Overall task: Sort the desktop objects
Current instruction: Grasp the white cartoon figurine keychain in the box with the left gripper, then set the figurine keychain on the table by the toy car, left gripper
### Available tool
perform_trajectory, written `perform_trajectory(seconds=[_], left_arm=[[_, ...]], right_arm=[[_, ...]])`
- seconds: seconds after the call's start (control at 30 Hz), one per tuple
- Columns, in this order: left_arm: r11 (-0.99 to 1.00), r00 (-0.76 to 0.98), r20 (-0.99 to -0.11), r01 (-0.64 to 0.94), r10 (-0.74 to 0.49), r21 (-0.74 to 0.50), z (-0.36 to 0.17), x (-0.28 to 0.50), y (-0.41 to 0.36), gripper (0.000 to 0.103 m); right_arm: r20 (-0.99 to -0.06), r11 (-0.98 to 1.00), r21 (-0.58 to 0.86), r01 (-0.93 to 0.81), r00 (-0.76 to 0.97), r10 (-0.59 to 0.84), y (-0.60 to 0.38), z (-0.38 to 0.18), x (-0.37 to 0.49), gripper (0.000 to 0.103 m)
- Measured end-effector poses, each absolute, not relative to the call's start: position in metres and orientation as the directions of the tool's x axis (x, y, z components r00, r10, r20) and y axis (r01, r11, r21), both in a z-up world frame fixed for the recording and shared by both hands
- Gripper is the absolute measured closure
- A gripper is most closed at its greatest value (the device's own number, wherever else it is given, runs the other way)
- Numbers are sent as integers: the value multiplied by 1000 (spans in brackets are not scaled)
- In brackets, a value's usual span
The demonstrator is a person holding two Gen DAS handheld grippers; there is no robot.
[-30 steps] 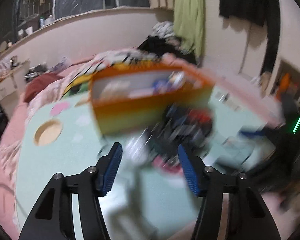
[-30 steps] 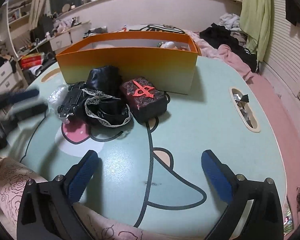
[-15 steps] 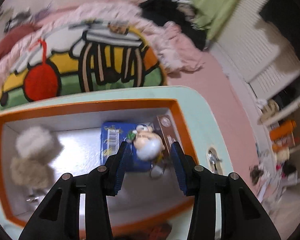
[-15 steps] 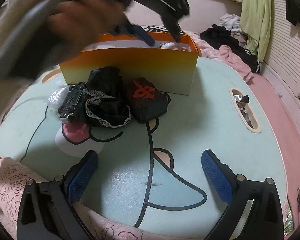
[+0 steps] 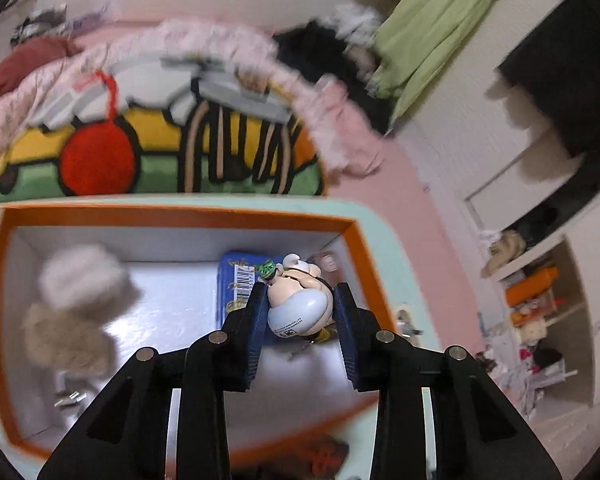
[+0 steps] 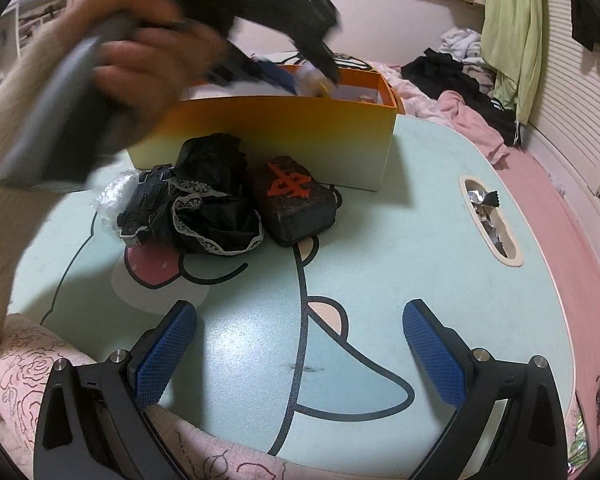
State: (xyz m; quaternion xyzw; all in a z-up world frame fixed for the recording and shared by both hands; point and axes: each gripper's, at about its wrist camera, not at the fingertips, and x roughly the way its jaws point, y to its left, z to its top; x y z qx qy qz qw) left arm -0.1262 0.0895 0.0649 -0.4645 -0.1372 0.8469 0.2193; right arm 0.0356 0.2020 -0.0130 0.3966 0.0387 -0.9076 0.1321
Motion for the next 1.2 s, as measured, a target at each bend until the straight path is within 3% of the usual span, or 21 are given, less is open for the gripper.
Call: perform_trajectory(seconds=[0.2,0.47,0.53,0.63,0.73,0.9,1.03,1.07,1.1,1.2], left_arm=[[-839,-557,-628,-391,543,-379,102,-24,43,68],[-883,-539,-705,-358,461,-304,37,17,21,68],[-900,-542,-723,-322,429,-293,28,10,22,49],[-905,-567,-708,-318,421,-283,33,16,19,44],[-915,-641,-657,-334,397,-226,50,38,12,25],[-936,-665,-678,-337,312,-100,51,61,1,23],[-956,-649,-737,-292,188,14,15,65,-3,23],[-960,-629,-761,-279,159,30,3,62,0,21],[-965,-672,-727,-258,140,53,-4,63,0,12],[-967,-683,-717,-250,137,53,-11,64,4,11]], right_arm=[[-730,-962,34,271,-651,-209,203,-14,35,1],[-729,-962,34,271,-651,-210,203,-14,36,0],[-729,-962,34,271,-652,-210,202,-13,36,0],[-729,-962,35,271,-652,-210,203,-14,36,0],[-729,-962,35,271,-652,-211,202,-14,36,0],[-728,-962,35,271,-652,-211,203,-14,36,0],[-728,-962,36,271,-652,-211,203,-15,36,0],[-728,-962,35,272,-652,-211,203,-14,36,0],[-729,-962,33,272,-651,-209,203,-15,36,0],[-728,-962,30,273,-653,-208,202,-14,37,0]])
